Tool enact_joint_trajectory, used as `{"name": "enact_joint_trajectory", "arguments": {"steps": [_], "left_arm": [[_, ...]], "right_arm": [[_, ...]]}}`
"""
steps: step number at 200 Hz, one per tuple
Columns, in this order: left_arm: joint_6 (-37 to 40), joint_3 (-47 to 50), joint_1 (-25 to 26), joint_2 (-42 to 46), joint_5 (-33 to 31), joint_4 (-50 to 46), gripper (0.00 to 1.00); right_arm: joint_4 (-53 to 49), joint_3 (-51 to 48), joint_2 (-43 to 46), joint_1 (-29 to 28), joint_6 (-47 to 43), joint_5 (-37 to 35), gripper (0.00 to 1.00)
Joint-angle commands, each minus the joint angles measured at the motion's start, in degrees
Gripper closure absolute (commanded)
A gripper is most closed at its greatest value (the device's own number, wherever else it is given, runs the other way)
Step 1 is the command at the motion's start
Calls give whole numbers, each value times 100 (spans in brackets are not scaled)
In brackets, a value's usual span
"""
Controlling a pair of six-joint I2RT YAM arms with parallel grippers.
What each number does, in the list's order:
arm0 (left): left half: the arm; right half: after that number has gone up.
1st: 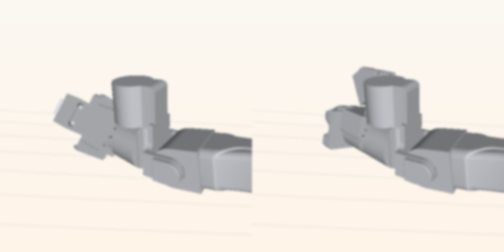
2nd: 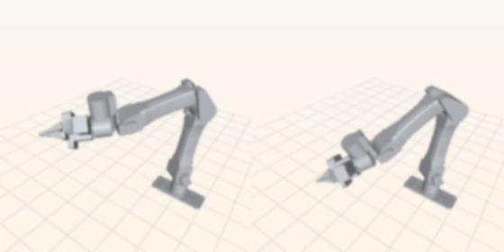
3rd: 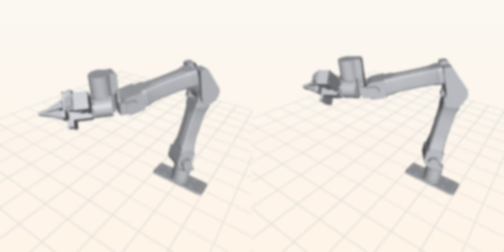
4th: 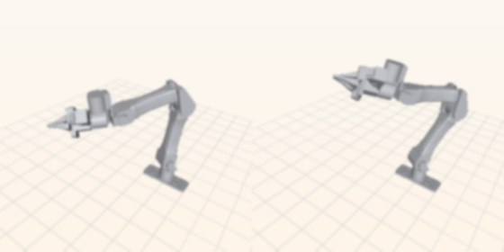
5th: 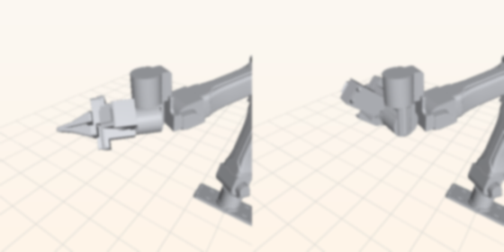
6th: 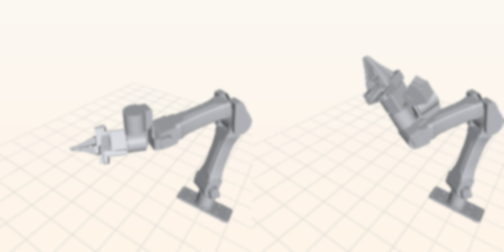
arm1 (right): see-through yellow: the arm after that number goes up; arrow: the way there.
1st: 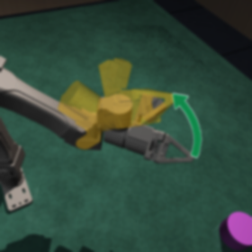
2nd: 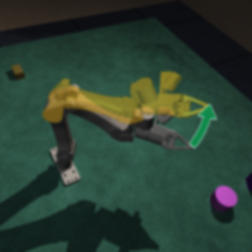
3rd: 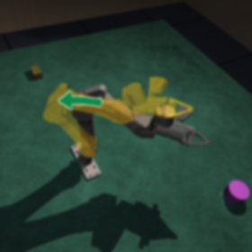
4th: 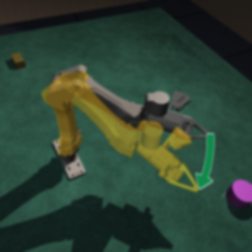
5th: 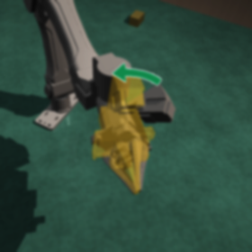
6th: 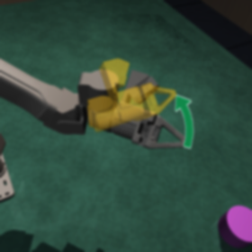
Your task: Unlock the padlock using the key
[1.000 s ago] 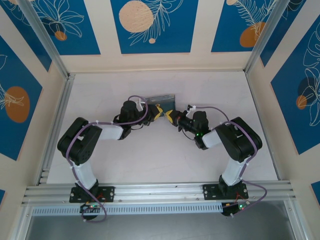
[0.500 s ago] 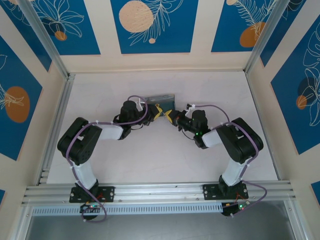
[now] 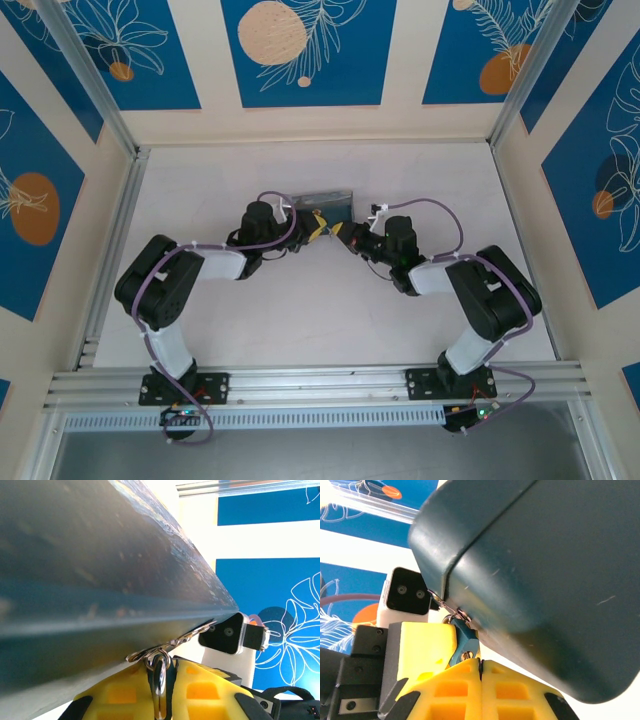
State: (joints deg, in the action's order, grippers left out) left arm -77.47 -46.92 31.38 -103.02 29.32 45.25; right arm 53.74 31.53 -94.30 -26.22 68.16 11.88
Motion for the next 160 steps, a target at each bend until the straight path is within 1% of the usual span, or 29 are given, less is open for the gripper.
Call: {"name": "enact_joint_trajectory", "arguments": {"steps": [1, 20, 38, 91, 103, 138, 154, 160], "left_arm": [[115, -54, 224, 37, 437, 185, 100], [111, -63, 244, 21, 427, 201, 100], [89, -81, 265, 8, 428, 224, 100], [78, -46, 280, 15, 382, 202, 100], [66, -54, 276, 6, 380, 212, 100], [31, -97, 281, -42, 401, 238, 100], [30, -124, 277, -47, 401, 230, 100], [32, -131, 280, -51, 401, 229, 100]], "right_arm": [[1225, 290, -190, -207, 824, 659, 100], [1568, 406, -358, -252, 1385, 583, 100], [1671, 501, -474, -274, 1644, 555, 100], [1544, 396, -470, -270, 1701, 433, 100], [1546, 359, -476, -270, 1704, 429, 95], [1551, 330, -501, -285, 1697, 453, 94], [1551, 326, -503, -287, 1687, 490, 85], [1556, 305, -505, -287, 1677, 491, 84]]}}
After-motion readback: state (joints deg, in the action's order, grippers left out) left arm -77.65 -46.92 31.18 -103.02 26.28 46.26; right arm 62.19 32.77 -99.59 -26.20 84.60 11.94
